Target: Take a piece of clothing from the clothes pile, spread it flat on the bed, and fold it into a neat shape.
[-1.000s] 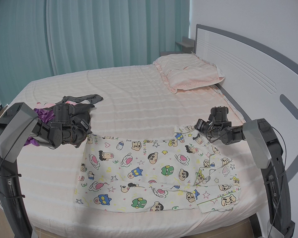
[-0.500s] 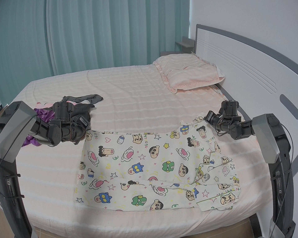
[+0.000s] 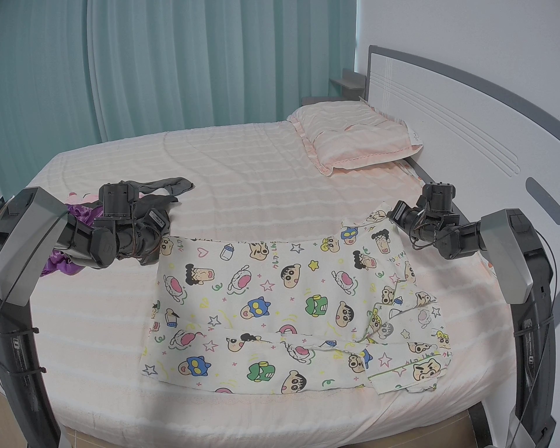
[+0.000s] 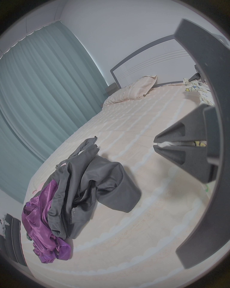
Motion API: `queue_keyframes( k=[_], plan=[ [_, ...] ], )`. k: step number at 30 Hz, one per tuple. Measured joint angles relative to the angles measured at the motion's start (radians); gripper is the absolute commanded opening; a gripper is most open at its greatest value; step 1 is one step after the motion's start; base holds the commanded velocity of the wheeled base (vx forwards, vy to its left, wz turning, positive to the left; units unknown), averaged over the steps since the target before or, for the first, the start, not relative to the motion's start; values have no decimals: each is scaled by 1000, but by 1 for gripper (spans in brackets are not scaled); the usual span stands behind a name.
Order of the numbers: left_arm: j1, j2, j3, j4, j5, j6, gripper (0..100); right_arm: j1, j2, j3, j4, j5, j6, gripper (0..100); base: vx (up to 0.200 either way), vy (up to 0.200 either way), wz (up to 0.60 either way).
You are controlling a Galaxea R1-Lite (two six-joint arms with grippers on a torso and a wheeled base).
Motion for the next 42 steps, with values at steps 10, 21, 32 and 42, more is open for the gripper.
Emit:
queue_keyframes(
  k=[10, 21, 32, 42],
  plan=[
    [-10, -9, 6, 68, -8, -1, 0, 0, -77, 142, -20, 41, -2, 0, 0, 0, 0],
    [-11, -86, 100, 107, -73, 9, 0, -33, -266, 521, -161, 166, -10, 0, 0, 0, 0],
    [-4, -179, 278, 98, -146, 89, 0, -45, -473, 911, -352, 256, -16, 0, 0, 0, 0],
    [1, -205, 446, -16, -159, 196, 0, -40, -563, 1192, -525, 289, -90, 0, 0, 0, 0]
  ],
)
